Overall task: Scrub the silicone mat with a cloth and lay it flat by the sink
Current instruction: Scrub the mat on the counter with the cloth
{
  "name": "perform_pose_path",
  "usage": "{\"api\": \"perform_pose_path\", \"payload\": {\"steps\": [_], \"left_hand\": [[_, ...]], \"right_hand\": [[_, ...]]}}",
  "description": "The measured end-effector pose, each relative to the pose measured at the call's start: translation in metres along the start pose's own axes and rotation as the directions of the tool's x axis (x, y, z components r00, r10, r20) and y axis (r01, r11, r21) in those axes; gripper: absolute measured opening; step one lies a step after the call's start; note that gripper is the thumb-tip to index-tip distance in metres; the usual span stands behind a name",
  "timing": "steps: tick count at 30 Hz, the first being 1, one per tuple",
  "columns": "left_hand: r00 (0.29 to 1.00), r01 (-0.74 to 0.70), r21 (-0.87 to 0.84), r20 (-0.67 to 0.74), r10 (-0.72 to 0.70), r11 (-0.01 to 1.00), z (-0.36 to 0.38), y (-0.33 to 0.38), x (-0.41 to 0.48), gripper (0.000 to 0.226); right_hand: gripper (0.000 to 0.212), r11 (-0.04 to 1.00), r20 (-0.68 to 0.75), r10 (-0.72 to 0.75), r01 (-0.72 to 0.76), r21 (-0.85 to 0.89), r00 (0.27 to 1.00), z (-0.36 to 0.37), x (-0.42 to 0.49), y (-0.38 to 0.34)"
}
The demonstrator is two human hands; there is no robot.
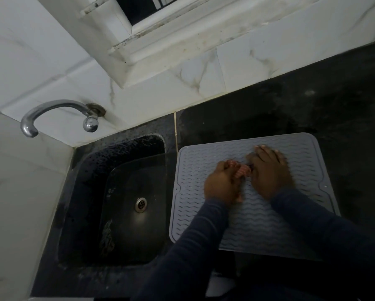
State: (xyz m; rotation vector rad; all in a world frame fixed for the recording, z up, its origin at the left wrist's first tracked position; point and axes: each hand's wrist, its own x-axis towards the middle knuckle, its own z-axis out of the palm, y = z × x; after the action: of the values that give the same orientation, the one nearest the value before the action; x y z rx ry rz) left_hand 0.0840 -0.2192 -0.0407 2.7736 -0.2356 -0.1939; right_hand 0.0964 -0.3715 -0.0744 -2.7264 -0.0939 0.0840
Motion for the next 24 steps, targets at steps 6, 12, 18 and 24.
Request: {"api": "perform_pose_path", "payload": {"steps": [6,12,18,24], "left_hand": [[0.912,0.399,-0.046,-0.082,-0.402,0.916,-0.042,-0.086,-0.005,0.041],[0.916,0.370,-0.028,-0.156,-0.370,0.929,-0.052,-0.084,-0.001,0.049],[0.999,0.038,-0.018,-0.014,-0.038,0.999,-0.006,0.005,0.020,0.036],[0.923,0.373,-0.068,-0.071,-0.378,0.925,-0.043,-0.069,0.011,0.039]], "right_hand": [[0.051,1.000,0.002,-0.013,0.013,0.007,1.000,0.003,-0.003,0.004],[0.055,1.000,-0.018,-0.013,0.014,0.027,1.000,0.001,-0.001,0.001],[0.044,1.000,-0.020,-0.017,0.017,-0.011,1.000,0.002,-0.001,0.001],[0.050,1.000,-0.004,-0.019,0.019,0.009,1.000,0.003,-0.001,0.004]]}}
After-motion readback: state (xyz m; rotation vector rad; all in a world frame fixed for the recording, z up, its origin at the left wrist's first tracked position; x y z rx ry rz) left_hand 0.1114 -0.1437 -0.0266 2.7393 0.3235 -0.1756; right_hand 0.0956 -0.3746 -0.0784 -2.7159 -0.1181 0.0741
